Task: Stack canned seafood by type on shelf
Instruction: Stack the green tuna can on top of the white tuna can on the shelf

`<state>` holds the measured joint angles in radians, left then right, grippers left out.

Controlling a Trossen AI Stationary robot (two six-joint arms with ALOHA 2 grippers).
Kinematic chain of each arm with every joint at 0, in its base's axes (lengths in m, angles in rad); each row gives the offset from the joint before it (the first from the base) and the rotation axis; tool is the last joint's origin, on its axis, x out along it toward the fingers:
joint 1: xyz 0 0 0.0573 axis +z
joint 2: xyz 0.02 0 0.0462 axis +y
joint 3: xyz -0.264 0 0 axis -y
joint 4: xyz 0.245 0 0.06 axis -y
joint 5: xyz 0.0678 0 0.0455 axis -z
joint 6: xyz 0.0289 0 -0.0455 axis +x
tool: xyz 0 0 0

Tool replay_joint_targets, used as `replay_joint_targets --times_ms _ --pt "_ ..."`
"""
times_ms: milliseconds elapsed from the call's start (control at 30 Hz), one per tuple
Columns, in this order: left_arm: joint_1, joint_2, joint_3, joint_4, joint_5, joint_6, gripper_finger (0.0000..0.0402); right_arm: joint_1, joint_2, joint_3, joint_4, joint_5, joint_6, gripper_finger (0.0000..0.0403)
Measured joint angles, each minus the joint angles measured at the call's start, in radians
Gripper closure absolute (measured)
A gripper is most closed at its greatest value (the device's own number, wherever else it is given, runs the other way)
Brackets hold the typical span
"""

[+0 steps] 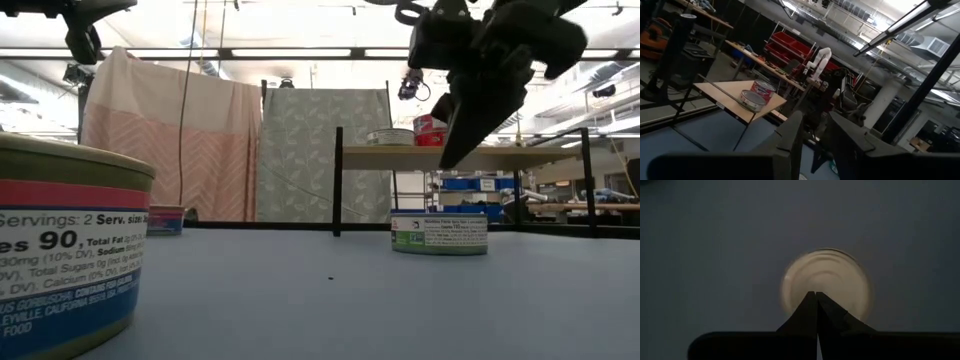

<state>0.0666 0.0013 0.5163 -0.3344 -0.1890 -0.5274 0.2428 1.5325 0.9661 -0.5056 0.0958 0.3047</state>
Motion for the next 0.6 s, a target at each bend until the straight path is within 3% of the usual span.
replay_joint_targets --times_ms 600 --pt "0.0 0.0 0.0 -0.001 0.0 0.029 0.0307 0.078 0.022 -0.001 -0.03 0.066 0.102 0.0398"
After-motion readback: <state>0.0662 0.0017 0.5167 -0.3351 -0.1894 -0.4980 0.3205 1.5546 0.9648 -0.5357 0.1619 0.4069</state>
